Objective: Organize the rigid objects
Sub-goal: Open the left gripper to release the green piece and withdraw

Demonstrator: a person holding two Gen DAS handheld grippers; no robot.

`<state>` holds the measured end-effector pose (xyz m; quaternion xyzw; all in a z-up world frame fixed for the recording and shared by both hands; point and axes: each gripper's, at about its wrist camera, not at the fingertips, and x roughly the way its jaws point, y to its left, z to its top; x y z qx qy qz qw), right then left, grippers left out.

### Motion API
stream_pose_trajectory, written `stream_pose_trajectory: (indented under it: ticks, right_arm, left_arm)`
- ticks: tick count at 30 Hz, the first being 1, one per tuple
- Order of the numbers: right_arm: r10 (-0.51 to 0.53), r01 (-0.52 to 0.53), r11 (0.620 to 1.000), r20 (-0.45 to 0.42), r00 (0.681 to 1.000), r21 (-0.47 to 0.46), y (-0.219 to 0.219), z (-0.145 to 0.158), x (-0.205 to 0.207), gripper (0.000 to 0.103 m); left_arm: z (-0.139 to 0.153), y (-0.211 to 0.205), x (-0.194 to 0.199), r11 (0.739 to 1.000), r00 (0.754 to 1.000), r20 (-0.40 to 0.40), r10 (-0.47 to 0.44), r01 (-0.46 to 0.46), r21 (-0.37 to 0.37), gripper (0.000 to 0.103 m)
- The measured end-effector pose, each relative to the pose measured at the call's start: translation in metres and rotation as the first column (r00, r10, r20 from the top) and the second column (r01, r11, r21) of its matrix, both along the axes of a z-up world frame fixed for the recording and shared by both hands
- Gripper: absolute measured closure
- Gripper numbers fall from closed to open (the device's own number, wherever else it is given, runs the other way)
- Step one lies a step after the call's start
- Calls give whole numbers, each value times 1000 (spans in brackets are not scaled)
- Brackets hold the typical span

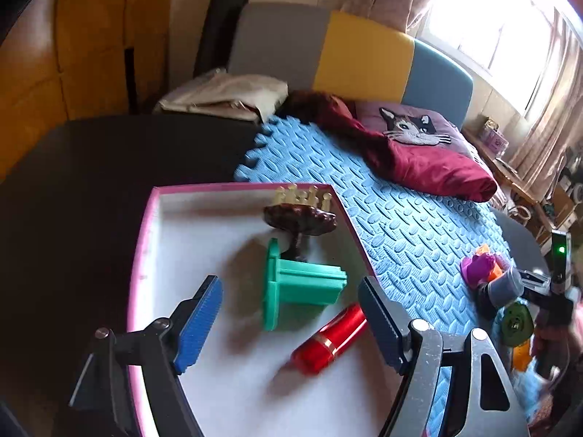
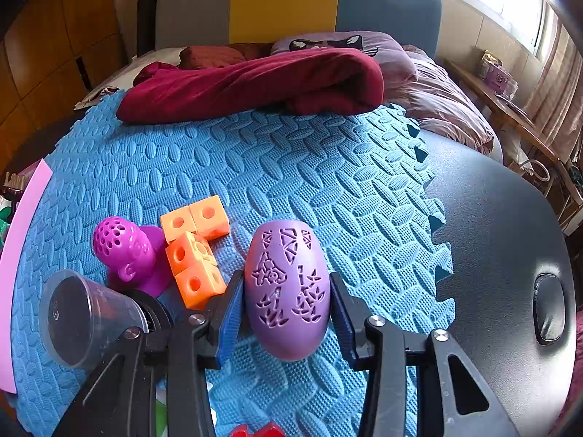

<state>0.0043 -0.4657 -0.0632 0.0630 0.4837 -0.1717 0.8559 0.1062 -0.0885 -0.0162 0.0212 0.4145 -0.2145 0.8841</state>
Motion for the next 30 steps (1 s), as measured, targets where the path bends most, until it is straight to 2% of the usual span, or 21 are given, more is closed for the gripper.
stream_pose_trajectory:
  ticks: [4, 7, 8, 10, 12, 17, 24, 30]
  right_arm:
    - [2, -2, 1000, 2, 1000, -20, 3, 0, -1, 59]
    - [4, -4, 1000, 1, 1000, -31, 4, 0, -1, 59]
    - [4, -4, 999, 1, 1000, -33, 4, 0, -1, 59]
    - [6, -5, 999, 0, 1000, -38, 5, 1, -2, 59]
    - [6, -6, 999, 0, 1000, -43, 5, 0, -2, 59]
    - [-1, 1, 998, 5, 1000, -56, 7, 1, -3, 59]
    - [-7, 8, 998, 15, 1000, -70, 10, 2, -5, 59]
    - [-25, 26, 999, 23, 999, -36, 5, 2, -4, 59]
  left_arm:
    - [18, 24, -20, 998, 998, 67, 3, -7, 57, 26]
    - [36, 50, -34, 991, 987, 160, 29, -49, 122, 25]
    - [45, 62, -41, 985, 976, 210, 53, -85, 150, 24]
    - [56, 81, -53, 971, 952, 287, 109, -164, 173, 15]
    - [60, 94, -64, 962, 935, 317, 160, -220, 163, 10]
    - [49, 99, -76, 956, 933, 292, 213, -260, 133, 10]
    - [21, 71, -80, 974, 967, 195, 163, -190, 126, 9]
    - [10, 49, -89, 980, 979, 174, 107, -134, 151, 9]
